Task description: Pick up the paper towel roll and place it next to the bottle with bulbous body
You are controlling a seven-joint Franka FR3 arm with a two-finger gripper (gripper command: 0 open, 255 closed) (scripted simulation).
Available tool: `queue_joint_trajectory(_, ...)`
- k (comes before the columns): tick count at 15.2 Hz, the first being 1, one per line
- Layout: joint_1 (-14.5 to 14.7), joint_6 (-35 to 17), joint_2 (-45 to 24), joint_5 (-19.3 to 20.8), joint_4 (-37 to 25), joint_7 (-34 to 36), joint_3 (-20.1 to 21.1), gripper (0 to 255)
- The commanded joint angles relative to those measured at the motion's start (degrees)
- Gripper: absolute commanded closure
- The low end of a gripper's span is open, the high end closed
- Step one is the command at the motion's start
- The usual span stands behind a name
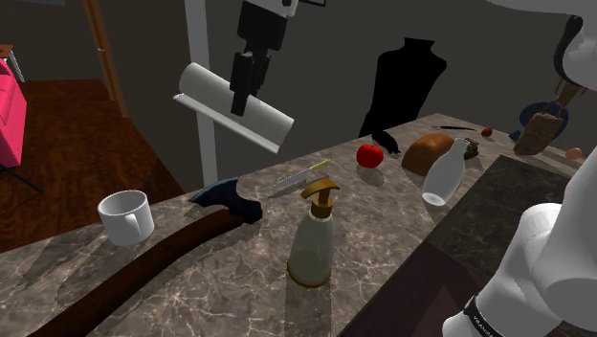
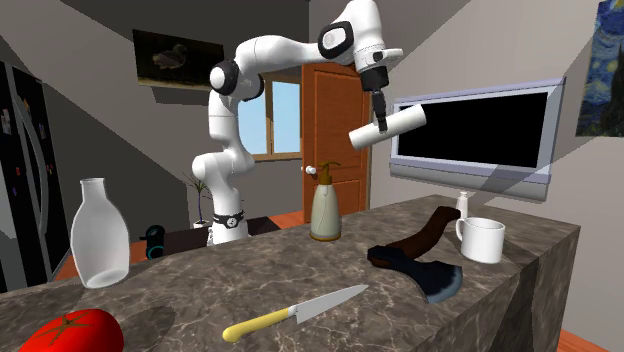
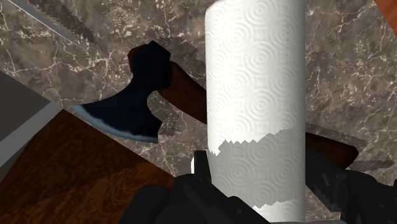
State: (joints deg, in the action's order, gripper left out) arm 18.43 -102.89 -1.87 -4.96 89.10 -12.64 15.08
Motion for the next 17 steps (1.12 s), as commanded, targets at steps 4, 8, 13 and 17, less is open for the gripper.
queue_joint_trajectory(4, -3.24, -0.12, 6.23, -2.77, 6.91, -6.83, -3.29, 255)
queue_joint_trajectory(8, -5.49, 0.26, 10.4, -4.23, 11.41, -12.51, -6.5, 255)
queue_joint_trajectory(13, -8.12, 1.28, 14.26, -5.1, 15.33, -19.48, -10.77, 255)
queue_joint_trajectory(17, -10.18, 2.36, 16.28, -5.23, 17.22, -24.99, -14.33, 255)
